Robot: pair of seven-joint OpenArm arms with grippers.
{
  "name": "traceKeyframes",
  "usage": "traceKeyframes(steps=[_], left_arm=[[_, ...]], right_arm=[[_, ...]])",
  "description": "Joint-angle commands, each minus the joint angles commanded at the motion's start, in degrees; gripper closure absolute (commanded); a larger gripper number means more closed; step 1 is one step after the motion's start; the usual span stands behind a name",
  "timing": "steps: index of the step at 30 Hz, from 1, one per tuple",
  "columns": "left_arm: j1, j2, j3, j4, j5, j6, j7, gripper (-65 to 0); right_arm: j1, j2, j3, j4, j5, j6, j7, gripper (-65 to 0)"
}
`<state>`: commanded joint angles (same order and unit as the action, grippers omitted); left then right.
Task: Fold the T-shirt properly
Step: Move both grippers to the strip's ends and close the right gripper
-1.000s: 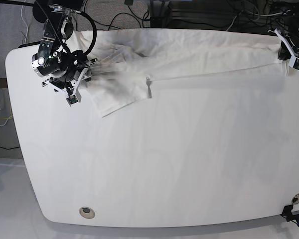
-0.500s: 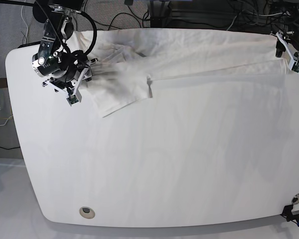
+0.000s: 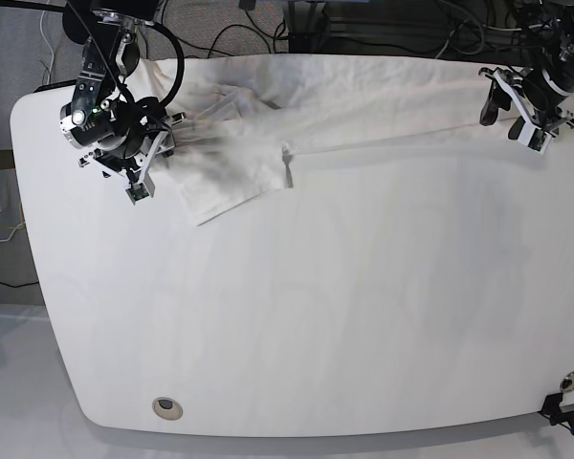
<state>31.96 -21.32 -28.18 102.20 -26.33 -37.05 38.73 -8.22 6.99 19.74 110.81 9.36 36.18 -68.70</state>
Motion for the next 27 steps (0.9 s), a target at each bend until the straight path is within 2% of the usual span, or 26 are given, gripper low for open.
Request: traceKeyframes(steps=[2,5,7,12,20,27], left_arm=[[-0.97,0.70,0.18,-1.05,1.05,0.00,0.00,-32.1],[-2.81,2.46,0.18,-1.93,4.84,-0.35,0.00,-32.1],[-3.60,2.90,0.18,-2.64,6.51,-0.44,0.00,-32.1],[-3.69,3.34,0.18,-3.43,6.77,-0.44,-0.09,-32.1],[-3.69,3.34,0.18,-3.43,6.77,-0.44,-0.09,-32.1],[-3.69,3.34,0.18,-3.43,6.77,-0.44,-0.18,-32.1]], right_arm=[[-0.18,-0.09,0.09,1.49,0.09,0.26,0.00,-33.8],[0.97,-0.44,0.26,1.76,0.09,3.82,0.26,-33.8],[2.90,-0.88,0.26,1.67,0.09,3.82,0.26,-33.8],[8.18,-2.11,0.00,-0.53,0.09,3.82,2.46,-33.8],[13.80,-1.85,0.00,-17.05,0.09,3.82,9.58,-33.8],[14.77,-1.93,0.18,-24.79,0.09,3.82,13.98,-33.8]])
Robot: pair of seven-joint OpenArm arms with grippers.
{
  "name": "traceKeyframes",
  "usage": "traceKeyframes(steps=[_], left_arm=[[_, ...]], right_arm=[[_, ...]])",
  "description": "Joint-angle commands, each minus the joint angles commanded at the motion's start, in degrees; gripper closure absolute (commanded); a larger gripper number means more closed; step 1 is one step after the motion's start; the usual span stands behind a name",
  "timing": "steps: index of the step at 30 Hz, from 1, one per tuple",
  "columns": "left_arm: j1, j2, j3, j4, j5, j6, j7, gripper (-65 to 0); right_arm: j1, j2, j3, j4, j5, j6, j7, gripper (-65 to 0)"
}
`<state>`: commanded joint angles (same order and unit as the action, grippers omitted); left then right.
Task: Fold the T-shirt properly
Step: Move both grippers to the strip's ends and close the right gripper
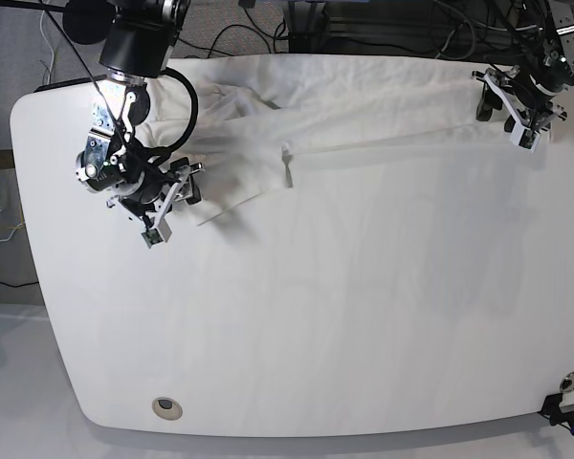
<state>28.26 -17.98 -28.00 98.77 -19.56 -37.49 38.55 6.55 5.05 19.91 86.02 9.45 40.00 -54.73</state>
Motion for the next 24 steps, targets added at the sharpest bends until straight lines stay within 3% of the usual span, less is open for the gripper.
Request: traceKeyframes(steps=[3,8,21,24], left_arm=[[0.00,0.00,0.00,0.00,0.00,0.00,0.00,-32.1],[-1.14,0.00,0.00,0.00,0.00,0.00,0.00,-32.1],[-1.14,0.00,0.00,0.00,0.00,0.00,0.00,-32.1],[-1.14,0.00,0.00,0.00,0.00,0.00,0.00,-32.1]], right_arm=[[0.00,-0.18,0.00,-0.18,0.44,0.00,-0.18,-33.7],[-0.44,-0.09,-0.18,-0.53,6.68,0.00,-1.49,-33.4],[-1.14,-1.67,-0.35,-3.96,6.95,0.00,-2.02,-33.3],[-1.58,-1.76,-3.60,-3.96,6.95,0.00,-2.02,-33.2]])
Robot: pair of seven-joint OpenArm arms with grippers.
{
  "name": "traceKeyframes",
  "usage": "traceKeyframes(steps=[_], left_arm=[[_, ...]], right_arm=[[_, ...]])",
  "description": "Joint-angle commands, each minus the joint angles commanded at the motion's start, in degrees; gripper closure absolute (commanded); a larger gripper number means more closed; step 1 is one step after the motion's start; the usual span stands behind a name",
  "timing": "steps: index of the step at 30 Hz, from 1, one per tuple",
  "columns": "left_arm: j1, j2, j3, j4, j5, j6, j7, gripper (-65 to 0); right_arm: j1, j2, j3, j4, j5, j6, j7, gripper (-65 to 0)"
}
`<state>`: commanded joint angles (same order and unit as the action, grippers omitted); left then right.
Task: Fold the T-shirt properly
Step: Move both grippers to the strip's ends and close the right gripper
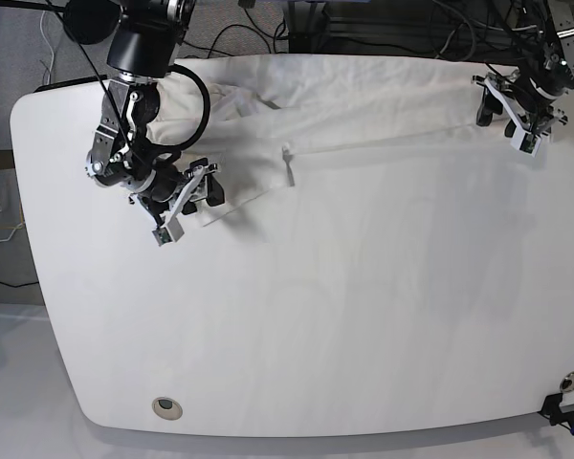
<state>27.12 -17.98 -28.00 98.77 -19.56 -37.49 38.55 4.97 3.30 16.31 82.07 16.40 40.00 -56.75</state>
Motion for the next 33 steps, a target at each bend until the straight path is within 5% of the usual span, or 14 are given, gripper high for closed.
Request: traceKeyframes(steps=[7,13,21,33], left_arm=[[0.00,-0.09,0.00,0.00,0.00,0.00,0.00,-32.1],[0.00,-0.09,0.00,0.00,0.00,0.00,0.00,-32.1],[0.00,-0.09,0.00,0.00,0.09,0.00,0.00,-32.1],[0.00,-0.09,0.00,-0.09,0.09,0.09,0.00,-32.1]], right_arm=[[-0.97,-0.09,-1.85,0.09,0.00,0.00,0.26,-29.5],[-0.70,0.00,-1.93,0.09,0.00,0.00,0.26,0.0],[0.35,-0.09,-1.67,6.24,0.97,0.00,-4.66,0.0],[-1.32,1.85,-0.70,13.80,16.79,0.00,-18.81,0.0]])
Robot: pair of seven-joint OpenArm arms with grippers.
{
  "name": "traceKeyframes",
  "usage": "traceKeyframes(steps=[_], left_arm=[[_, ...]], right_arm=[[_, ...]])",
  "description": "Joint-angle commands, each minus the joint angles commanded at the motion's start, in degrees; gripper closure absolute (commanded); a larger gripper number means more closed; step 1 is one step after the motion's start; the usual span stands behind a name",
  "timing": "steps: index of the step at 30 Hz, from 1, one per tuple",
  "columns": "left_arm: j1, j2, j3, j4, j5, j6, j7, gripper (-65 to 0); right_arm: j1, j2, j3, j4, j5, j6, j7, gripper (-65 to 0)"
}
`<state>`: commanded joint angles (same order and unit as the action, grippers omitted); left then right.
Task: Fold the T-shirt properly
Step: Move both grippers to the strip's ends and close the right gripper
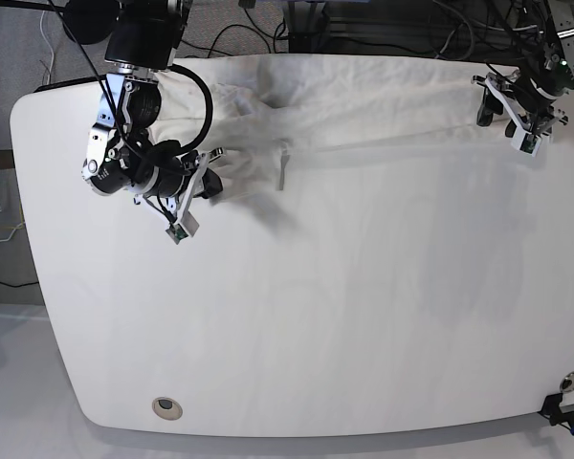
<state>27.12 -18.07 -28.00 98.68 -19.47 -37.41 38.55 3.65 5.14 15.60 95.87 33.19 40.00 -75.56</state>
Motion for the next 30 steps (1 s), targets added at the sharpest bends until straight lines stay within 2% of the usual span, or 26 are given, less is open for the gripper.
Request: traceKeyframes(steps=[4,15,21,23,28,30], left_arm=[[0.00,0.00,0.00,0.00,0.00,0.00,0.00,-32.1],[-0.09,-0.09,1.32,0.00,0.00,0.26,0.00,-32.1],[-0.09,-0.09,1.58,0.00,0.00,0.26,0.00,-32.1],[-0.09,-0.09,1.67,0.00,0.00,0.26,0.00,-32.1],[-0.70,-0.18,1.58,0.00,0.09,0.26,0.00,-32.1],[-0.70,-0.18,1.58,0.00,0.09,0.26,0.00,-32.1]], right_arm=[[-2.90,1.41,-0.09,4.31,4.92,0.00,-1.14,0.0],[-14.51,2.64,-0.18,15.74,5.36,0.00,-1.23,0.0],[-20.22,2.73,-0.09,16.53,5.54,0.00,-1.23,0.0],[-21.89,3.52,-0.09,16.53,7.56,0.00,-1.23,0.0],[-24.70,8.26,-0.09,16.53,18.73,0.00,-1.23,0.0],[-25.05,9.32,-0.09,16.53,19.60,0.00,-1.23,0.0]])
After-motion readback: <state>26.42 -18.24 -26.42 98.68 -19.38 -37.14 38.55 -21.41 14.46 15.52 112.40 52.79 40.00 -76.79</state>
